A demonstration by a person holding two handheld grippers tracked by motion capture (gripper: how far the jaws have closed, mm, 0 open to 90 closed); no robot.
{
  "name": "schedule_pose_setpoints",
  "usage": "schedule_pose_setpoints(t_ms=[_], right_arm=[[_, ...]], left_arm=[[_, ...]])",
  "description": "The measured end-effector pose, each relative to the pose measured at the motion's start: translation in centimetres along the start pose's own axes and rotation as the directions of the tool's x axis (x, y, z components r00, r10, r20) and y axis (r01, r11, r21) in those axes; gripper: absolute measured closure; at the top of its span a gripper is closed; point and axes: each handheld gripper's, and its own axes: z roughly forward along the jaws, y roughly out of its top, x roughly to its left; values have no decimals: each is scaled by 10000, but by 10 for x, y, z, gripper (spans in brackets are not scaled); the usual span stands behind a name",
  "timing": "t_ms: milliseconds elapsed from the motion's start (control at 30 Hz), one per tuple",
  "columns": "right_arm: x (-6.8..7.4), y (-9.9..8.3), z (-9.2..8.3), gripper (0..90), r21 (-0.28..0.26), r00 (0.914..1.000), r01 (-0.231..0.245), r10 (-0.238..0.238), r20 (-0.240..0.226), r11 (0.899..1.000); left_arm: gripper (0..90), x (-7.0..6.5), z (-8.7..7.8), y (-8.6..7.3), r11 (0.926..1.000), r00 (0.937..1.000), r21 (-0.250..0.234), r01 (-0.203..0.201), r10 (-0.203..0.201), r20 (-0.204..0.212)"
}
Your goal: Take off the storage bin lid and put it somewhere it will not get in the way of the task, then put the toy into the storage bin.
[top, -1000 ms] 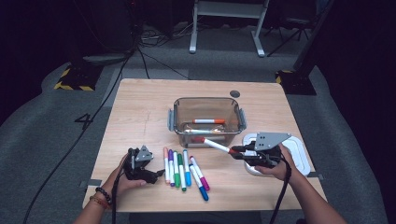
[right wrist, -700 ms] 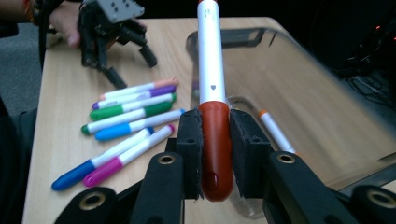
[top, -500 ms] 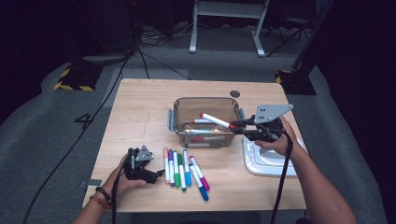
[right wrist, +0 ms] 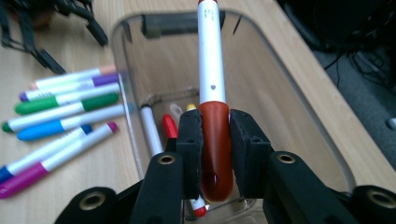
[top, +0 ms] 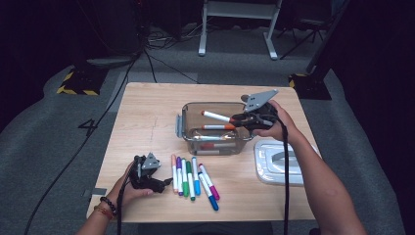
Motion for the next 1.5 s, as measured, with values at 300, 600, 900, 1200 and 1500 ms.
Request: schedule_pose_setpoints(t_ms=[300, 600, 900, 1200, 1500], right_arm=[[-16, 1, 54, 751, 1626, 9971, 329, -211, -738, 9861], [-22, -4, 76, 750, 2585, 9930, 489, -190, -1169, 9648], [-16, 1, 95, 750, 3609, 9828, 1033, -394, -1802, 9269], [-14, 3, 101, 695, 4274, 9834, 1100, -359, -1776, 8974], [-14, 5, 75, 561, 2962, 9949, 395, -100, -1005, 9543]], left_arm=[[136, 0, 0, 0, 10000, 10000, -7, -13, 13, 0], [136, 0, 0, 0, 10000, 10000, -2, -2, 2, 9], [136, 0, 0, 0, 10000, 10000, 2, -13, 13, 36], [137, 0, 0, 0, 10000, 10000, -13, 4, -4, -21], [136, 0, 0, 0, 10000, 10000, -12, -3, 3, -9]])
